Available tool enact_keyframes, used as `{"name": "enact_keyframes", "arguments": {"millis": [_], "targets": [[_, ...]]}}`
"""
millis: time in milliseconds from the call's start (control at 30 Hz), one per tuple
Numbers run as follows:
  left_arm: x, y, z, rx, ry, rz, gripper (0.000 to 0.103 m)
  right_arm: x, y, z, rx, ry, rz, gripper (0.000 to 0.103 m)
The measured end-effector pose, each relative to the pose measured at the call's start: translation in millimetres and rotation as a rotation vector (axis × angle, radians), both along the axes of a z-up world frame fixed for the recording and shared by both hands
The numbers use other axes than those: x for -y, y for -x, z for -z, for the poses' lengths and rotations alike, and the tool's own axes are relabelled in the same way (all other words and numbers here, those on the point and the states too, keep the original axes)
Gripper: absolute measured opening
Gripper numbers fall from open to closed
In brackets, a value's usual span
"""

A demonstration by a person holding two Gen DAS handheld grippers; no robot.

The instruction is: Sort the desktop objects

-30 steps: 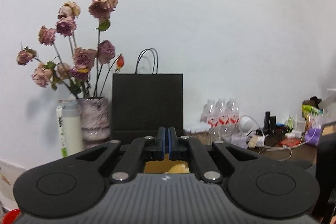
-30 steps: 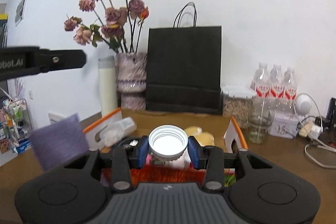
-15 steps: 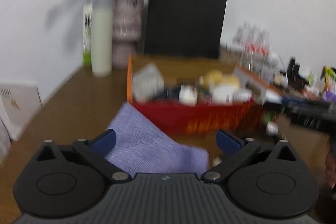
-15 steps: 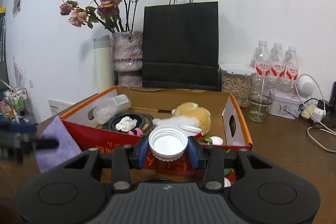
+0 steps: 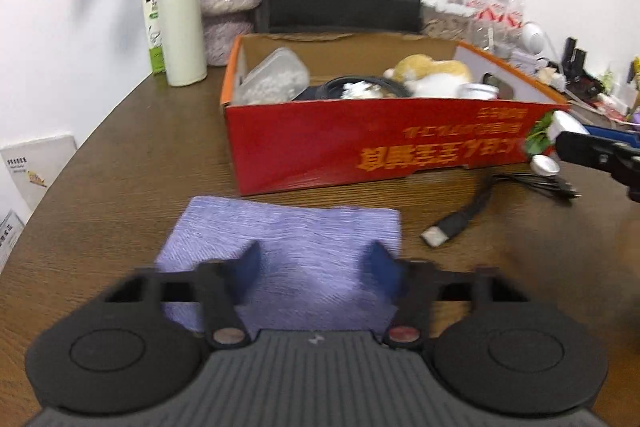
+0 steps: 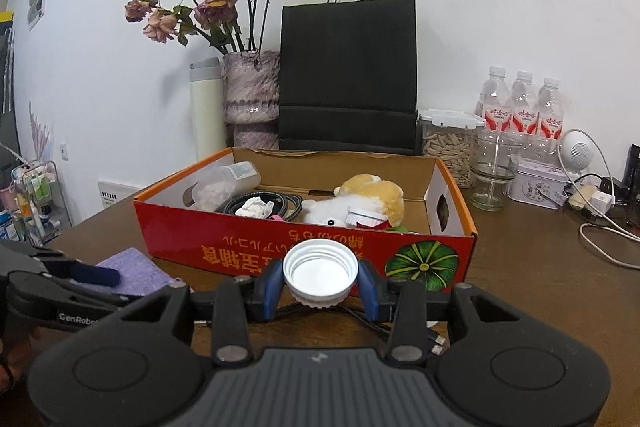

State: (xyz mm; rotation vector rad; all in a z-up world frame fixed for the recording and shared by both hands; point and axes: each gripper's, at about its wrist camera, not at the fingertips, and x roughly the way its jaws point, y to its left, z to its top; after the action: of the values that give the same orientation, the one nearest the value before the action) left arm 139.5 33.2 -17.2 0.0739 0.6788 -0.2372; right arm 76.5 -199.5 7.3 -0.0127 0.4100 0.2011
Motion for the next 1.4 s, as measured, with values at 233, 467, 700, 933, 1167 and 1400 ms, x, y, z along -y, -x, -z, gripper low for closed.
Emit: {"name": "enact_keyframes", "arguments": {"millis": [233,467,700,933,1167,1400], "targets": [[7.3,16.4,6.6,0.026,0.034,0.004,0.004,4.7,16.0,-0.5,0.012,-0.017,0.003,0.039],[9.5,34.1,-17.7,0.127,0.078,0.003,0.001,9.6,27.8,-1.2,0.026,-0.032,0.012,0.039],[3.6,21.3,-10.4,0.120,0.021,-0.072,0.103,13.7,33.8,1.1,0.022,-0.043,0.018,0.039],[-12.4,-6.2,11.4,-0.033,-0.031,-0.078,0.103,13.9,32.1,4.4,0.009,-0.041,0.015,0.039],[-9.0,-13.7,21.0,-0.011,-0.013,-0.052,0.096,11.8,31.2,6.5,0.001,-0.035,0.014,0.039],[-4.6,26.9,1.8,0.040,0.001,0.015,0.032,9.9,31.6,7.9,-0.003,-0.031,0.016,0.039]]}}
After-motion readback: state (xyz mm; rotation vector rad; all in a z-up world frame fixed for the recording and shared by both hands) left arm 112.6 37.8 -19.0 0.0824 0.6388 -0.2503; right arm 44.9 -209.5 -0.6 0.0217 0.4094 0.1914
